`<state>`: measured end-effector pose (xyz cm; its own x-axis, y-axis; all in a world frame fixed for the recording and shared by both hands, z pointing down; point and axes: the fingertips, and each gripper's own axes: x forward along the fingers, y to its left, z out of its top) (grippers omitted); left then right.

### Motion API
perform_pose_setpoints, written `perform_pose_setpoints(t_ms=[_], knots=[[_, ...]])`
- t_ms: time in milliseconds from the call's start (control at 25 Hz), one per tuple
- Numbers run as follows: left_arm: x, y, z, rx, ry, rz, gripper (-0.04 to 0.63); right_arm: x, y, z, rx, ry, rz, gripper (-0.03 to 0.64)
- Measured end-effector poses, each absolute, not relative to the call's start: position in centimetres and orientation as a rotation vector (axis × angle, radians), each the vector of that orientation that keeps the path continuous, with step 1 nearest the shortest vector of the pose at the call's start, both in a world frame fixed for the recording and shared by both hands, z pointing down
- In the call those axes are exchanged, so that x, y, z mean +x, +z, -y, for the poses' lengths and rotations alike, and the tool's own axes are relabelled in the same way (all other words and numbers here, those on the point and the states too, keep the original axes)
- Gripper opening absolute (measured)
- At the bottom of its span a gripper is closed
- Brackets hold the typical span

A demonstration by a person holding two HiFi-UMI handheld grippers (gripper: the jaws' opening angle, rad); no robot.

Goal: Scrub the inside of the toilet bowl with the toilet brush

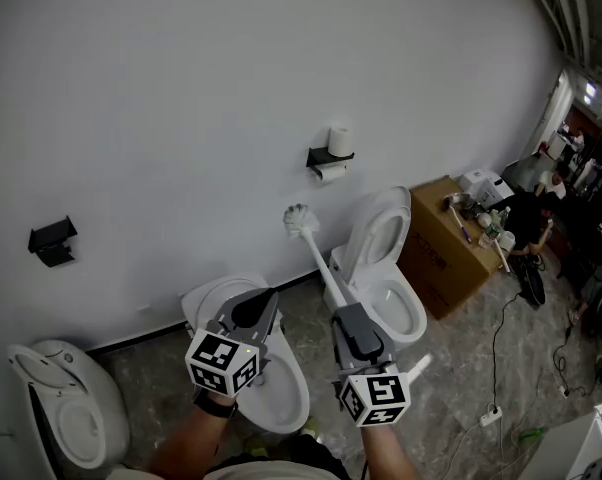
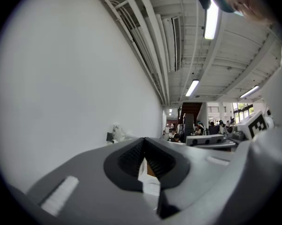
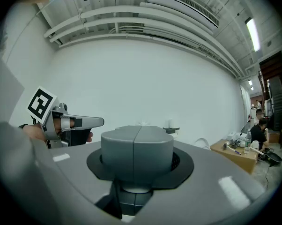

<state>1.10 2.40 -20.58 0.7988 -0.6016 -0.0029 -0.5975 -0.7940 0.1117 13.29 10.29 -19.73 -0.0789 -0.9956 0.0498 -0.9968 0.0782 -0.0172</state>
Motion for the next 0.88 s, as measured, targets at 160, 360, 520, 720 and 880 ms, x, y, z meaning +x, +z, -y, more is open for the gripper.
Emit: perform_pose_setpoints(t_ms=[160,360,520,720,880], knots=[[1.16,-20.49,-2.72,2.886,-0.056,0.963,0.006,13.06,-19.77,-10.46,2.116,0.067,2.294,0.160],[1.15,-20.31,-2.98,2.889,-0.058,0.960,0.006,12.96,-19.69,-10.72,2.120,0.061,2.292,0.161],[1.08,-20.38,-3.09,2.895,-0.054,0.964,0.006,12.90,-19.68,-10.79,2.120,0.061,2.292,0.160],[0.80,-20.39,-3.02,2.897,-0.053,0.970,0.006,12.70,-19.72,-10.64,2.119,0.061,2.296,0.160],[0.57,-20.41,-2.91,2.898,-0.053,0.977,0.006,12.55,-19.83,-10.61,2.122,0.053,2.298,0.160]])
